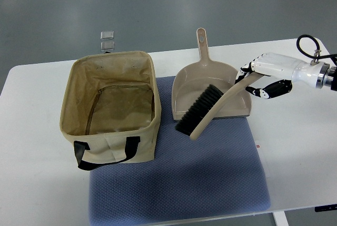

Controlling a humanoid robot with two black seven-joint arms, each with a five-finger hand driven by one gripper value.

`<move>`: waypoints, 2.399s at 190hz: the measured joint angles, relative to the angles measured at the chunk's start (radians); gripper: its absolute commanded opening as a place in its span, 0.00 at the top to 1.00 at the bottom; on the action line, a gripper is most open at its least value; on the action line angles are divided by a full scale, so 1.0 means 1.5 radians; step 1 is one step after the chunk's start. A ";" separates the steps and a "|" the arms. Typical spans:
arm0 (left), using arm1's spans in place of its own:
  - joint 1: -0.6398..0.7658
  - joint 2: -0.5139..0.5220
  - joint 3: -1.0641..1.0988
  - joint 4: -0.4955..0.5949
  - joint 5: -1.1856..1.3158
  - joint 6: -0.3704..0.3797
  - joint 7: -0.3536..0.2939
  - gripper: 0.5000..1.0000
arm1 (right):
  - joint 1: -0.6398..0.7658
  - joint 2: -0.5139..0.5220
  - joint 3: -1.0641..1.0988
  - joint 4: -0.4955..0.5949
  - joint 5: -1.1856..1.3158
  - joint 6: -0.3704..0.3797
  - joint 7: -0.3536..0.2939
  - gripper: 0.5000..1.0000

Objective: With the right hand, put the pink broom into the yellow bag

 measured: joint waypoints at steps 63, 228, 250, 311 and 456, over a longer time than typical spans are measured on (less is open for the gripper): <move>0.000 0.000 0.000 0.000 0.000 0.000 0.000 0.00 | 0.106 -0.013 0.119 -0.073 0.081 0.153 -0.004 1.00; 0.000 0.000 0.000 0.000 0.000 0.000 0.000 0.00 | 0.238 0.423 0.051 -0.286 -0.057 0.177 -0.046 1.00; 0.000 0.000 0.000 0.000 0.000 0.000 0.000 0.00 | 0.238 0.455 0.014 -0.305 -0.082 0.147 -0.046 1.00; 0.000 0.000 0.000 0.000 0.000 0.000 0.000 0.00 | 0.236 0.490 -0.031 -0.310 -0.090 0.089 -0.046 0.46; 0.000 0.000 0.000 0.000 0.000 0.000 0.000 0.00 | 0.107 0.478 0.191 -0.308 0.007 0.035 -0.044 0.28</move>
